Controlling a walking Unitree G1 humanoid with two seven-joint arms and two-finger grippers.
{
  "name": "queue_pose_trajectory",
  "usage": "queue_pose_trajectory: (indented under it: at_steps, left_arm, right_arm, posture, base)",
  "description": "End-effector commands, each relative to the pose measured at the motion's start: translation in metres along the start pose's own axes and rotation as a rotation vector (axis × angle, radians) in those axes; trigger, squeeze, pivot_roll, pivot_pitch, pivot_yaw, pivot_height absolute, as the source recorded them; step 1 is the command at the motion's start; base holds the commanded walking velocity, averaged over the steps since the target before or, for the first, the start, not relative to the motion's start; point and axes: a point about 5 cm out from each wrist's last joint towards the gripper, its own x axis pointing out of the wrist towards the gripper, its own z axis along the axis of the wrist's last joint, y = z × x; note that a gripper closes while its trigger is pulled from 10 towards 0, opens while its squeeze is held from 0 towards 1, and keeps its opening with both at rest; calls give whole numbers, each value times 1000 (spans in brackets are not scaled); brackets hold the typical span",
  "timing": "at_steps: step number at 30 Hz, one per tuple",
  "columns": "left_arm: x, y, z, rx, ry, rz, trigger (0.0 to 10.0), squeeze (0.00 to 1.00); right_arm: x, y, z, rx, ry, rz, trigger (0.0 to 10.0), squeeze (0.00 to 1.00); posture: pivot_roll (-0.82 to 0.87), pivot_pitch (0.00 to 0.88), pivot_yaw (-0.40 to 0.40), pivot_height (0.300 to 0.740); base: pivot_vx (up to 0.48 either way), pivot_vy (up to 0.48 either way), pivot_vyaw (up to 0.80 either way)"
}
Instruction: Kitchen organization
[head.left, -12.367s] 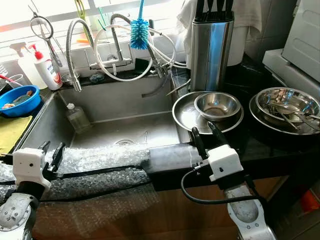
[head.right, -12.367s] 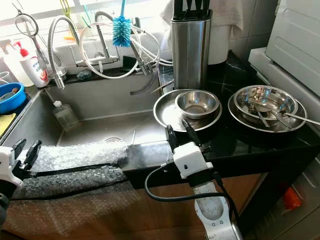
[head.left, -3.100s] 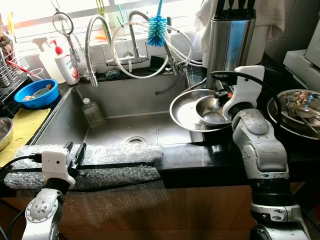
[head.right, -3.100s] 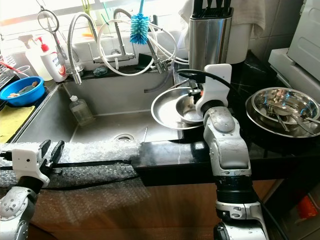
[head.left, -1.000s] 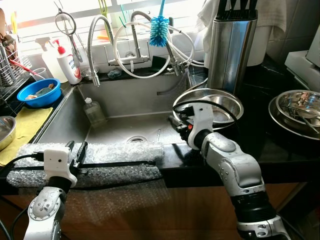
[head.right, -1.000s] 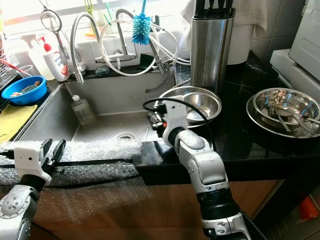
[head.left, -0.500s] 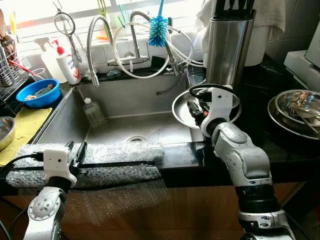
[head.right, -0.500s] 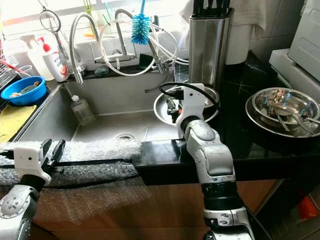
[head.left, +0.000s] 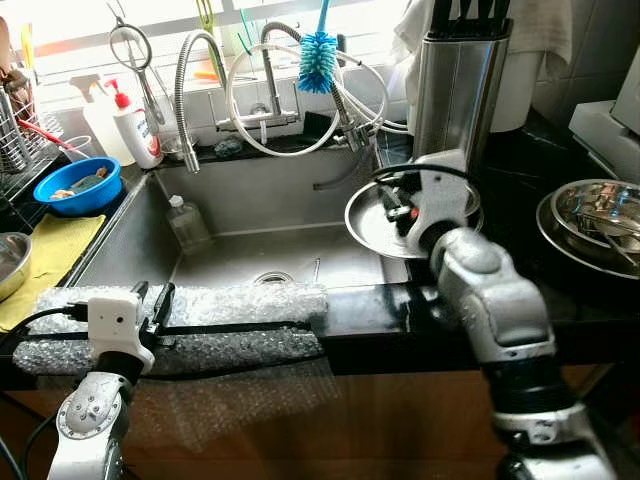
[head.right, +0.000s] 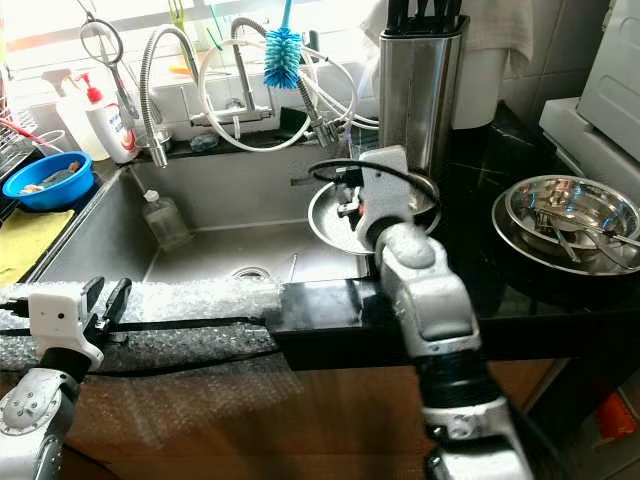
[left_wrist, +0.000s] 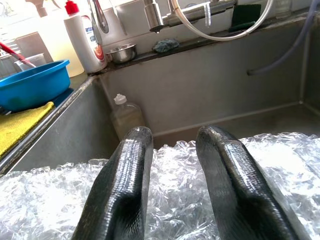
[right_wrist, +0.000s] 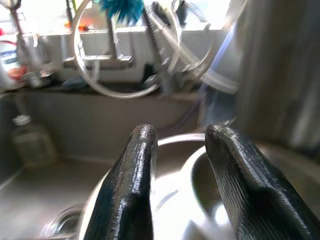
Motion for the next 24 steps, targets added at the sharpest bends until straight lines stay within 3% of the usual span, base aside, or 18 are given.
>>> queue_pose_trajectory:
  at_steps: [1, 6, 7, 11, 12, 20, 21, 24]
  left_arm:
    - [2, -2, -5, -1, 31, -14, 10000, 0]
    - [2, -2, -5, -3, 32, -13, 10000, 0]
    - [2, -2, -5, -3, 33, -14, 10000, 0]
    - [3, -3, -6, -4, 34, -18, 10000, 0]
    - [3, -3, -6, -4, 34, -18, 10000, 0]
    - [3, -4, -6, -7, 36, -19, 10000, 0]
    - [3, -4, -6, -8, 37, -20, 10000, 0]
    - [3, -4, -6, -9, 39, -22, 10000, 0]
  right_arm:
    - [5, -3, 4, -36, -3, -8, 10000, 0]
    - [8, -7, 4, -100, 21, 8, 10000, 0]
    - [10, -7, 2, -163, 40, 27, 10000, 0]
    - [16, -5, -4, -165, 82, 65, 10000, 0]
    - [17, -3, -4, -167, 75, 95, 10000, 1000]
    - [20, -4, -4, -168, 102, 107, 10000, 988]
    - [20, -4, -5, -172, 106, 107, 10000, 0]
    - [21, -9, -6, -183, 124, 81, 10000, 0]
  posture:
    - [-53, 0, 140, 740]
    - [-54, 0, 140, 740]
    - [-55, 0, 141, 740]
    - [-54, 0, 142, 740]
    - [-52, 0, 141, 740]
    - [-54, 0, 142, 740]
    - [-55, 0, 142, 740]
    - [-55, 0, 143, 740]
  base:
    - [0, 0, 0]
    - [0, 0, 0]
    - [0, 0, 0]
    - [0, 0, 0]
    - [0, 0, 0]
    - [0, 0, 0]
    - [0, 0, 0]
    - [0, 0, 0]
